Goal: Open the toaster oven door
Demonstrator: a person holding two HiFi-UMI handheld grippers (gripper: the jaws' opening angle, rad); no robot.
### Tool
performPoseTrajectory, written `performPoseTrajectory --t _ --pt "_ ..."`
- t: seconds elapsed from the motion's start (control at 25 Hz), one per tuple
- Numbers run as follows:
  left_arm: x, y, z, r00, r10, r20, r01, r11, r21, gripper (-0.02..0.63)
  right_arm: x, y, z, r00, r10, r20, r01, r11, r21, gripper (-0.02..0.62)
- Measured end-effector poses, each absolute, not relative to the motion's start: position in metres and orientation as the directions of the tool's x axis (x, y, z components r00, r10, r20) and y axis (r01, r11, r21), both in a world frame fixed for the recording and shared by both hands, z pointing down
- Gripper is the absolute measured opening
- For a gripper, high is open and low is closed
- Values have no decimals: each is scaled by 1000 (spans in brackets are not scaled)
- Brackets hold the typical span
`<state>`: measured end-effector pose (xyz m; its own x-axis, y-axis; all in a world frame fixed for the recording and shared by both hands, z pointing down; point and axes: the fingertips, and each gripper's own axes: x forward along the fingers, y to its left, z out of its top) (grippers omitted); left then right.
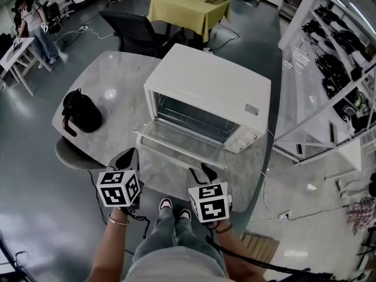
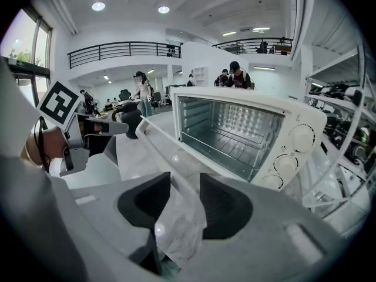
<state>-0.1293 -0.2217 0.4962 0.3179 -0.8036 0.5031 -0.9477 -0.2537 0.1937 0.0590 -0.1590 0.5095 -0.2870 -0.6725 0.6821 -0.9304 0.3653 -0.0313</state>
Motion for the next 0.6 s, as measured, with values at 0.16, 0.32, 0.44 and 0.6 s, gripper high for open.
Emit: performPoseTrajectory --t 0.16,0.32,0.44,0.6 --pt "-131 -216 501 311 -795 520 -950 -252 183 5 57 -153 515 -274 -699 660 -941 338 -33 160" --pt "-133 -212 507 302 -790 533 -953 -247 174 5 55 -149 523 -260 -723 640 -952 303 -45 160" --pt "-135 -209 510 297 -785 544 -955 -244 169 5 54 -145 526 -247 -735 631 -961 268 -65 160" --pt "-134 -204 516 292 -777 558 -956 -240 166 5 52 -139 535 -229 -753 616 -973 200 -117 160"
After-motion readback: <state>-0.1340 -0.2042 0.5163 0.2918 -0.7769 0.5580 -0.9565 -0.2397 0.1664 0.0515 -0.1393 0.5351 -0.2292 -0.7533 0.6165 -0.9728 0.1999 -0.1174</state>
